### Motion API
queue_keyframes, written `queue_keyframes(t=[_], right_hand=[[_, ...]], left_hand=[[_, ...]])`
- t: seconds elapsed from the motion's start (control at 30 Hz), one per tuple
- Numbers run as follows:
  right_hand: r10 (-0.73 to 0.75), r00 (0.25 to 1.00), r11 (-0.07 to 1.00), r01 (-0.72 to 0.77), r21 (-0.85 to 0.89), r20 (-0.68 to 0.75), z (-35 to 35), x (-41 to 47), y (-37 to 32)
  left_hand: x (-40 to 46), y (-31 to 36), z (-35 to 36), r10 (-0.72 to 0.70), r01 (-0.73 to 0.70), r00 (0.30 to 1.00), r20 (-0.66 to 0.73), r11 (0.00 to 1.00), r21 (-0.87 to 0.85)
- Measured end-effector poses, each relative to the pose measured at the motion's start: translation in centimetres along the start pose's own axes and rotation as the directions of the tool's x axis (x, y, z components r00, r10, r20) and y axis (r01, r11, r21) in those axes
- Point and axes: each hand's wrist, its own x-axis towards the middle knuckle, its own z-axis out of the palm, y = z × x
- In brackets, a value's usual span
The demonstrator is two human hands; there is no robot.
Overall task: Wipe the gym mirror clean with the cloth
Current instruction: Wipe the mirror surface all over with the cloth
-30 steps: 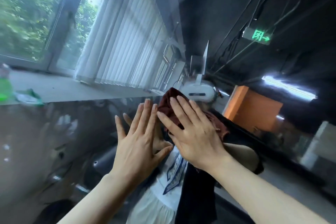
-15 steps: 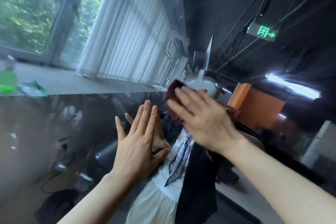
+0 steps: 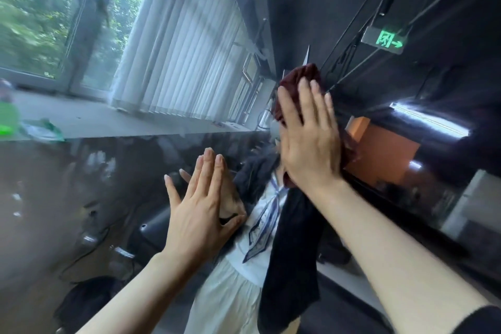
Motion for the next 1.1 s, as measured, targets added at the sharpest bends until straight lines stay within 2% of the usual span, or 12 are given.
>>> queue_keyframes(t=[0.17,0.27,0.33,0.43,0.57,0.63,0.7,0.77,0.87,1.0,1.03,1.1], right_hand=[[-0.592,0.785,0.804,0.589,0.076,0.184,0.6,-1.6,-0.4],[-0.202,0.979,0.979,0.203,-0.034,0.033,0.1,1.8,1.4],[0.009,0.998,1.0,-0.01,-0.019,-0.057,0.6,1.6,-0.4],[-0.26,0.964,0.964,0.256,0.069,0.052,2.3,-2.4,-5.0],[-0.64,0.729,0.768,0.613,0.184,0.24,2.6,-5.1,-6.0],[-0.555,0.813,0.831,0.551,0.073,0.176,2.4,-2.4,-4.5],[-0.236,0.97,0.971,0.237,-0.02,0.051,2.0,0.6,-3.1],[-0.024,0.999,1.0,0.025,0.009,-0.026,2.3,0.7,-4.2],[-0.321,0.942,0.944,0.311,0.109,0.092,3.7,-7.2,-8.6],[-0.713,0.608,0.697,0.67,0.255,0.35,2.8,-18.3,-10.1],[-0.717,0.606,0.693,0.673,0.258,0.346,2.6,-18.1,-9.5],[-0.6,0.763,0.8,0.574,0.174,0.24,2.4,-14.8,-7.7]], left_hand=[[-0.7,-0.3,0.1,-0.002,0.002,1.0,0.021,1.0,0.011],[-1.3,-0.5,0.4,-0.009,0.009,0.999,0.045,1.0,0.005],[-2.1,-0.4,0.7,-0.016,0.018,0.998,0.057,1.0,-0.02],[-3.3,-0.7,0.4,-0.092,0.097,0.995,0.043,0.988,-0.124],[-4.3,-2.4,-0.6,-0.2,0.203,0.979,0.036,0.96,-0.192],[-4.5,-3.1,-0.8,-0.182,0.191,0.981,0.066,0.964,-0.187],[-4.8,-3.2,-0.6,-0.165,0.179,0.982,0.088,0.966,-0.188],[-5.4,-3.0,-0.1,-0.176,0.192,0.98,0.093,0.957,-0.217],[-6.4,-3.1,0.9,-0.212,0.233,0.971,0.107,0.942,-0.243],[-8.3,-4.3,1.8,-0.22,0.25,0.964,0.15,0.943,-0.221],[-8.7,-4.4,2.0,-0.206,0.238,0.965,0.159,0.947,-0.217],[-8.9,-4.2,2.2,-0.195,0.229,0.968,0.161,0.944,-0.236]])
